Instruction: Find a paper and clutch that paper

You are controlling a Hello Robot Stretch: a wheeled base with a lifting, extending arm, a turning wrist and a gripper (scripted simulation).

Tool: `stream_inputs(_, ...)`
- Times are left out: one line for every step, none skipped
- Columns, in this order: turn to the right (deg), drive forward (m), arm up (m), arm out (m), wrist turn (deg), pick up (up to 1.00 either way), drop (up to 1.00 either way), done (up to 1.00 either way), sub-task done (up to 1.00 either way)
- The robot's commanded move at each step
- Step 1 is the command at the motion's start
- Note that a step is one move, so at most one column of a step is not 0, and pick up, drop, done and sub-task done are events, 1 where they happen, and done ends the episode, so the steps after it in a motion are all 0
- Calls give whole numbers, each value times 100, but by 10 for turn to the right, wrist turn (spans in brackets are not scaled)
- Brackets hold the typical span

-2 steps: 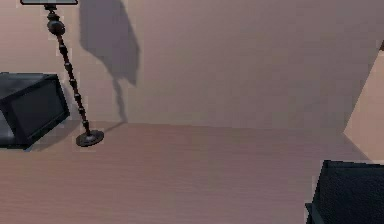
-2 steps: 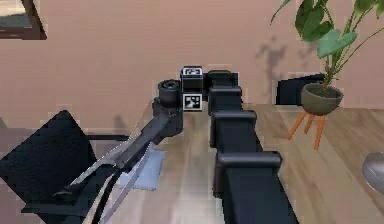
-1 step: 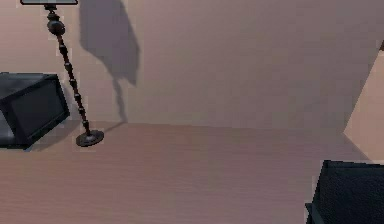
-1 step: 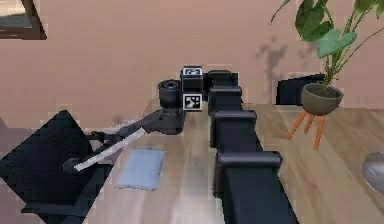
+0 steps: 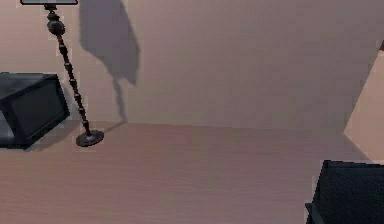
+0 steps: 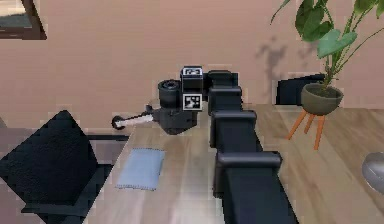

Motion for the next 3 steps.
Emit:
stream_inputs(0,0,0,0,30,0,0,0,0)
stream_inputs(0,0,-30,0,0,0,0,0,0)
stream_inputs(0,0,0,0,0,100,0,0,0)
